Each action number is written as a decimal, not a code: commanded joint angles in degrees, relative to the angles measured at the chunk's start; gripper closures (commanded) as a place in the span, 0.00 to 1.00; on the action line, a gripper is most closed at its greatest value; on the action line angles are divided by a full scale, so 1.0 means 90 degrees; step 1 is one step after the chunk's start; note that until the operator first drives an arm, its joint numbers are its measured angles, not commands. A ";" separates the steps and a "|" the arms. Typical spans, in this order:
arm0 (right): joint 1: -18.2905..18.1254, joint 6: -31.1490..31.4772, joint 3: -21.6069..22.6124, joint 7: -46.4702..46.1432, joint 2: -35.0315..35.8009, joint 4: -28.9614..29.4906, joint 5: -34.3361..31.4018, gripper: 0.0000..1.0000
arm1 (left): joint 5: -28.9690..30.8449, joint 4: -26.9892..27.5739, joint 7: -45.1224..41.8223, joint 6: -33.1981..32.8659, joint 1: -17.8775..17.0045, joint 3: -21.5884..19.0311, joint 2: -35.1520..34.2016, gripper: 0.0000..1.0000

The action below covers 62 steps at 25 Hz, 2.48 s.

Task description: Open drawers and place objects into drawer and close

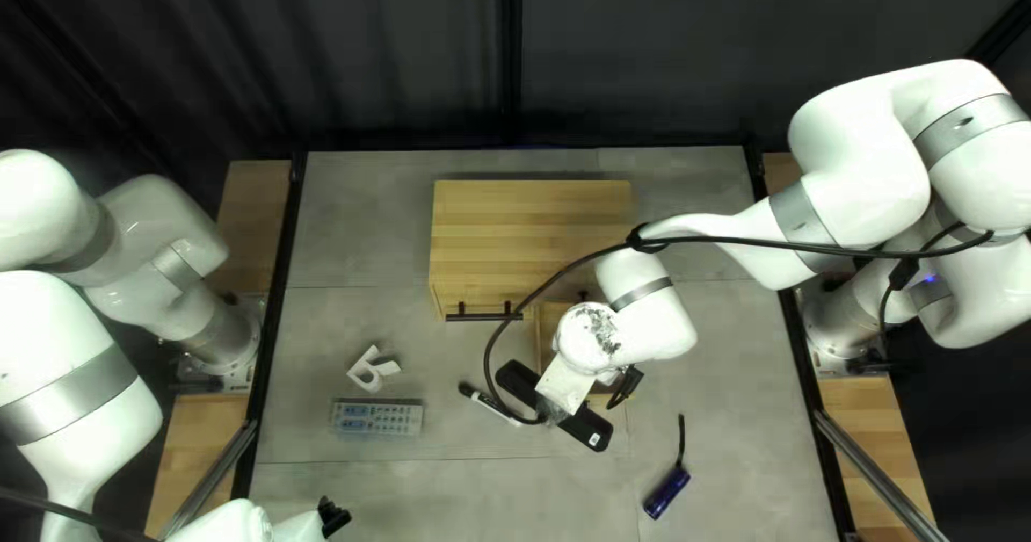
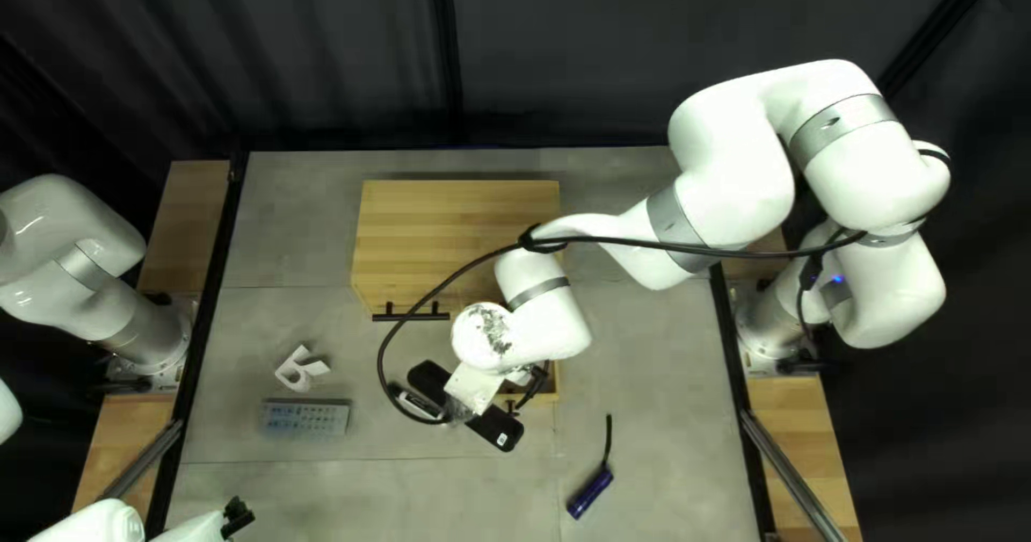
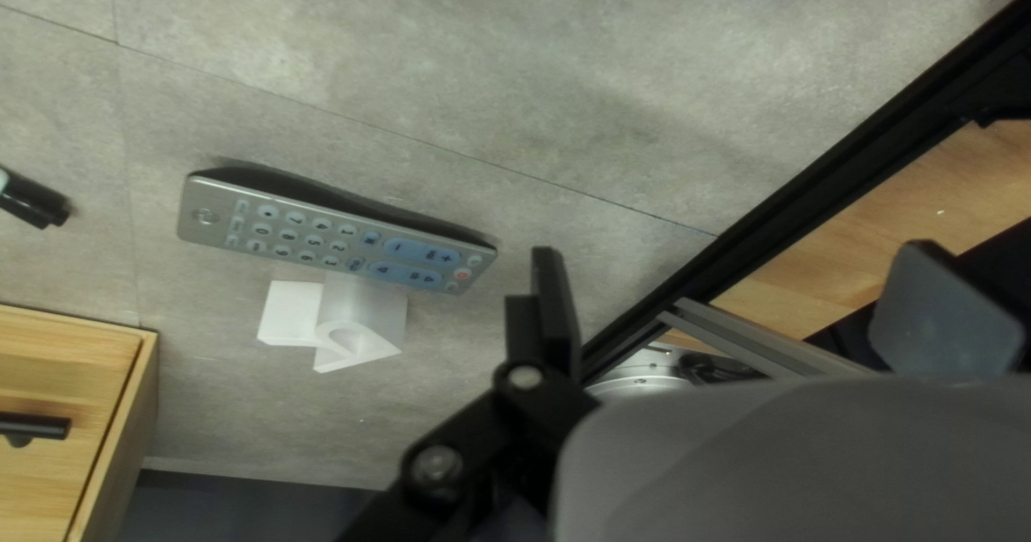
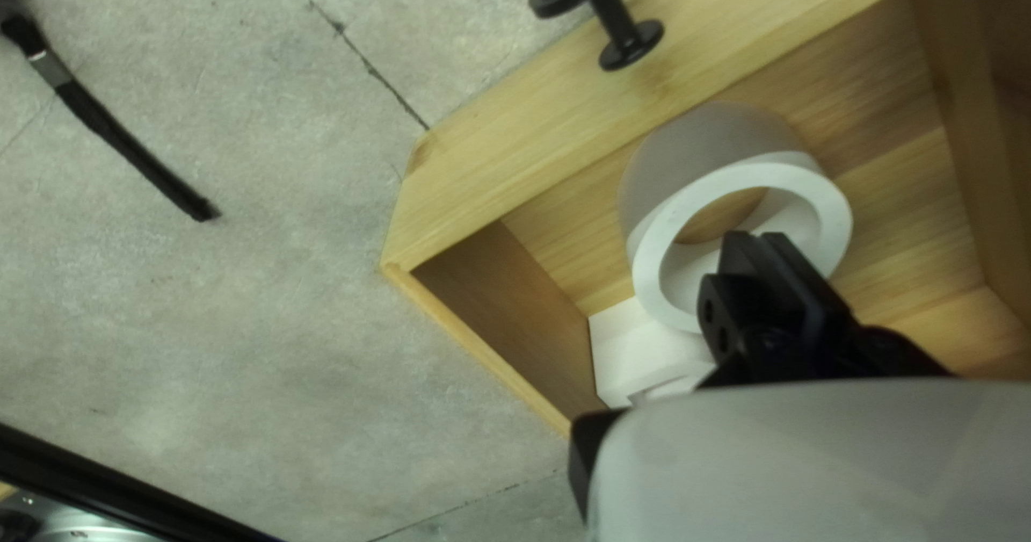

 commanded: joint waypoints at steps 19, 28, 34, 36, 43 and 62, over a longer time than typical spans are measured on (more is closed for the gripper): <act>-0.0106 -0.0829 -0.0102 0.0073 -0.0199 -0.0616 -0.0122 1.00 | 0.0000 0.0000 0.0000 0.0000 0.0000 0.0000 0.0000 0.00; -0.0127 -0.0843 -0.0133 0.0054 -0.0105 -0.0558 -0.0161 1.00 | 0.0000 0.0000 0.0000 0.0000 0.0000 0.0000 0.0000 0.00; -0.0098 -0.0818 -0.0149 0.0142 -0.0072 -0.0526 -0.0217 1.00 | 0.0000 0.0000 0.0000 0.0000 0.0000 0.0000 0.0000 0.00; -0.0094 -0.0813 -0.0157 0.0157 -0.0046 -0.0500 -0.0237 1.00 | 0.0000 0.0000 0.0000 0.0000 0.0000 0.0000 0.0000 0.00; -0.0093 -0.0715 -0.0218 0.0182 0.0053 -0.0331 -0.0352 1.00 | 0.0000 0.0000 0.0000 0.0000 0.0000 0.0000 0.0000 0.00; -0.0069 -0.0405 -0.0417 0.0383 -0.0178 -0.0240 -0.0747 1.00 | 0.0000 0.0000 0.0000 0.0000 0.0000 0.0000 0.0000 0.00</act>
